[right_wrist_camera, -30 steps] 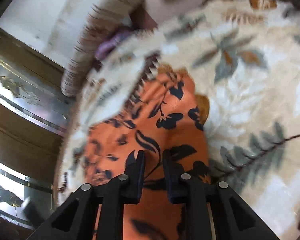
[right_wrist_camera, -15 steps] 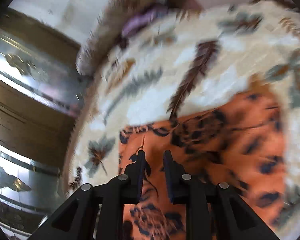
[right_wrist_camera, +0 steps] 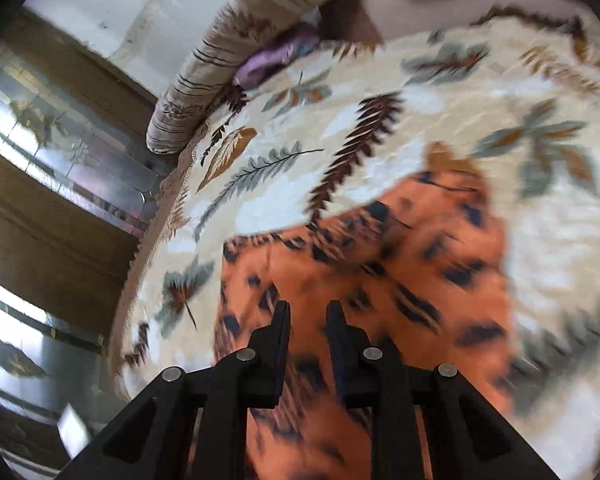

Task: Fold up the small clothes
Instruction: 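Release and press the narrow folded blouse flat with both tools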

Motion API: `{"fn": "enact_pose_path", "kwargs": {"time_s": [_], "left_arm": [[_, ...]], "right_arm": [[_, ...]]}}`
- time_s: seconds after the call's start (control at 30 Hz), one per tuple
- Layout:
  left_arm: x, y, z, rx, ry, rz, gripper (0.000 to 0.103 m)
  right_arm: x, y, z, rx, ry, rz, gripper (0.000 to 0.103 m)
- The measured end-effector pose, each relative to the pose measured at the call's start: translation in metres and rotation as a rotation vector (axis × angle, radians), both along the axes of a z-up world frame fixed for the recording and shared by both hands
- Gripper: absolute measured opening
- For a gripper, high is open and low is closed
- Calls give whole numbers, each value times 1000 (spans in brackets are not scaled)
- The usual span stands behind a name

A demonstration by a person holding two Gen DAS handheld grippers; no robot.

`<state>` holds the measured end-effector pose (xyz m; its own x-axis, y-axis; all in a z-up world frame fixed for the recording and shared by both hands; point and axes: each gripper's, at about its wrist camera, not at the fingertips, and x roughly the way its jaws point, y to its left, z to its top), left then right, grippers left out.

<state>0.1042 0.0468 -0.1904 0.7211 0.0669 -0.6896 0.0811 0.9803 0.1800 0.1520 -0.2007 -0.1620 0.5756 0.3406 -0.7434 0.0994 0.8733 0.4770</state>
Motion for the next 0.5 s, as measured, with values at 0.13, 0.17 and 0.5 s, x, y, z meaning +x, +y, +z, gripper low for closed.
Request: {"fn": "enact_pose_path", "kwargs": {"time_s": [0.13,0.17,0.5], "left_arm": [[-4,-3,0,29,-25,5,103],[-5,-4,0,34,-29,7,103],[-12,-13,16,87,-8,-52,103]], "right_arm": [[-58,-7,-2,-45,-14,-16,23],[-70,-6,-8,-43,-10,-25,23],[-117,-7,-8,-42,-55,1,23]]}}
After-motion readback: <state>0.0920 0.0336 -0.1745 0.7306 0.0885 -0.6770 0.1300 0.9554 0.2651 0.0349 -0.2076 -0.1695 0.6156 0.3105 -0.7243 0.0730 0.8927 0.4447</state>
